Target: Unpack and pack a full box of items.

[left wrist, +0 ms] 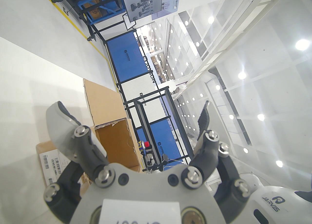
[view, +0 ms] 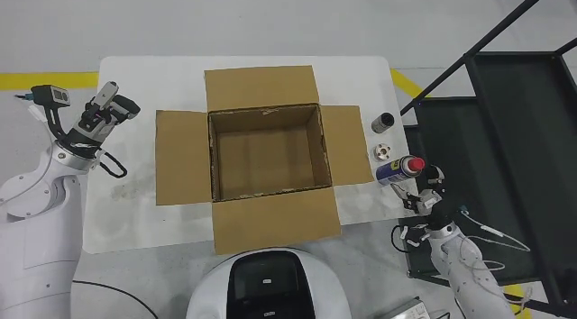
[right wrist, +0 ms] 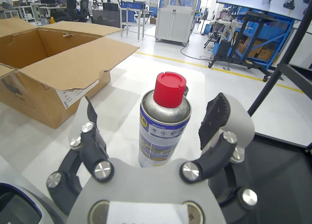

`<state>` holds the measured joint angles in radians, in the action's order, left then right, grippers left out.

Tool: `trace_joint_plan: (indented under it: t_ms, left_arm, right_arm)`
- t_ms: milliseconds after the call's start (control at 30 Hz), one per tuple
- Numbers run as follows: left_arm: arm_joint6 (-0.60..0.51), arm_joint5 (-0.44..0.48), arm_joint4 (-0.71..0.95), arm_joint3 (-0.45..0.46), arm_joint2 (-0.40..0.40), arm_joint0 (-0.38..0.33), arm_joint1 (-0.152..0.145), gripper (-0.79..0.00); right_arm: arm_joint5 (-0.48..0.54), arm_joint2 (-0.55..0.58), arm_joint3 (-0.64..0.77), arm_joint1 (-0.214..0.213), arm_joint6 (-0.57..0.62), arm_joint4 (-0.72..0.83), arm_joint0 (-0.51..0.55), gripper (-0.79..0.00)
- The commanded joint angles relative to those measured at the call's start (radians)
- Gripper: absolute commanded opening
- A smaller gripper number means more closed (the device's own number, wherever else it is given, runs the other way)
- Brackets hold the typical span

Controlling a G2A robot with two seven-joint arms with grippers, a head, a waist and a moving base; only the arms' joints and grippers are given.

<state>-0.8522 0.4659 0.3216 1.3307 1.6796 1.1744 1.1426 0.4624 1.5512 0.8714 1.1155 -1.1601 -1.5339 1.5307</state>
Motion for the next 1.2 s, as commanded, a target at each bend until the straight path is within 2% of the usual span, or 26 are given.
trace_joint_plan:
  t_ms: [0,300,733,767,800,867,1167]
  left_arm:
    - [0.0,0.0,0.0,0.0,0.0,0.0,0.0,0.0]
    - [0.0,0.0,0.0,0.0,0.0,0.0,0.0,0.0]
    - [0.0,0.0,0.0,0.0,0.0,0.0,0.0,0.0]
    - [0.0,0.0,0.0,0.0,0.0,0.0,0.0,0.0]
    - [0.0,0.0,0.0,0.0,0.0,0.0,0.0,0.0]
    - [0.0,0.0,0.0,0.0,0.0,0.0,0.0,0.0]
    - [0.0,0.0,0.0,0.0,0.0,0.0,0.0,0.0]
  right_arm:
    - [-0.019,-0.012,-0.015,0.002,0.024,-0.011,-0.018,0.0]
    - [0.025,-0.046,-0.142,0.012,0.057,0.036,-0.122,0.0]
    - [0.13,-0.073,-0.251,0.017,0.121,0.094,-0.203,0.0]
    - [0.136,-0.074,-0.256,0.017,0.126,0.096,-0.207,-0.191]
    - [0.14,-0.075,-0.26,0.017,0.129,0.099,-0.211,-0.434]
    - [0.148,-0.078,-0.268,0.017,0.133,0.103,-0.216,-0.785]
    - [0.166,-0.096,-0.271,0.013,0.109,0.085,-0.216,-0.785]
